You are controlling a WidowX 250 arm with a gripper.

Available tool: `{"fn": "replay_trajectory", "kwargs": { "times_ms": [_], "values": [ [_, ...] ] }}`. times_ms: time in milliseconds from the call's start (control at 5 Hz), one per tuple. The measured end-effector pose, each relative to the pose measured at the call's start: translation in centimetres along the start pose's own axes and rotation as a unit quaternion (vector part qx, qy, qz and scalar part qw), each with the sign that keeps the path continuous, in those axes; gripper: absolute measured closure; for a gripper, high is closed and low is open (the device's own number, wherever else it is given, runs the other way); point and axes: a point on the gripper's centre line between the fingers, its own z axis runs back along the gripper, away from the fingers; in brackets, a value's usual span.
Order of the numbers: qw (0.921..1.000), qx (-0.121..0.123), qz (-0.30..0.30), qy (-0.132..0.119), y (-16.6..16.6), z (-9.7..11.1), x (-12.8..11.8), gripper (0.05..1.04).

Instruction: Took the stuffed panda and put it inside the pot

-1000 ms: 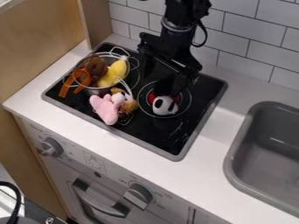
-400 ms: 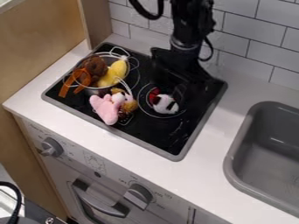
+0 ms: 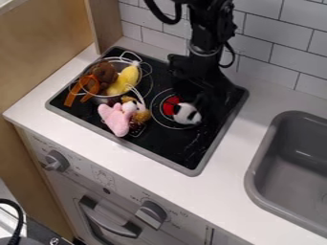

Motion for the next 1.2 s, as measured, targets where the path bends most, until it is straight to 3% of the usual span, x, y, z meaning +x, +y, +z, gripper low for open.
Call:
{"fn": "replay_trajectory", "kwargs": {
  "times_ms": [200,400,800,1000,1200],
  "values": [
    [0.9992,0.007,-0.010,0.039,0.2,0.2,-1.1,0.671],
    [0.9967,0.017,-0.022,0.077,1.1,2.1,-2.2,0.810],
    [0.9881,0.056,-0.085,0.115,6.1,6.3,-3.4,0.851],
    [0.9832,0.075,-0.121,0.114,9.0,6.4,-3.5,0.851],
    [0.9803,0.096,-0.154,0.078,11.7,5.9,-2.7,0.851]
  ]
}}
